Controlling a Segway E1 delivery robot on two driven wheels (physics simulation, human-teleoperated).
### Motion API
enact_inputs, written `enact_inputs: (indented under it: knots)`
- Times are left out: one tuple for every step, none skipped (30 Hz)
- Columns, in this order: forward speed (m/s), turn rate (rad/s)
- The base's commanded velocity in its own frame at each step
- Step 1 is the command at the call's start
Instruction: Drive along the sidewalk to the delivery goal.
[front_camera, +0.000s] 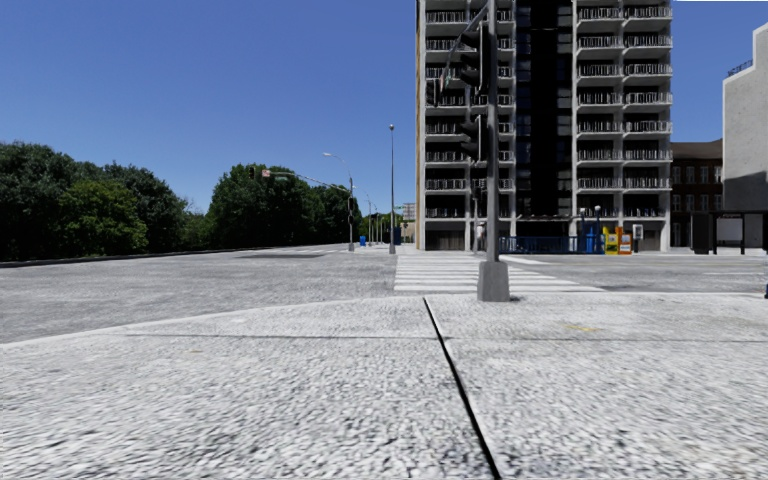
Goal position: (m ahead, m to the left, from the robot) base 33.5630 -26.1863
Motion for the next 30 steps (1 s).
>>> enact_inputs:
  knots:
    - [2.00, 0.00]
    - [2.00, -0.01]
    - [2.00, -0.13]
    - [2.00, -0.16]
    - [2.00, -0.16]
    - [2.00, -0.17]
    - [2.00, -0.17]
    - [2.00, -0.18]
    - [2.00, -0.18]
    - [2.00, -0.18]
    - [2.00, -0.18]
    - [2.00, -0.18]
    - [2.00, -0.20]
    - [2.00, -0.22]
    - [2.00, -0.23]
    - [2.00, -0.23]
    - [2.00, -0.23]
    - [2.00, -0.23]
    - [2.00, -0.27]
    - [2.00, -0.27]
    - [2.00, -0.30]
    - [2.00, -0.31]
    - [2.00, -0.31]
    - [2.00, -0.31]
    - [2.00, -0.31]
    - [2.00, -0.31]
    - [2.00, -0.31]
    - [2.00, -0.31]
    - [2.00, -0.31]
    - [2.00, -0.31]
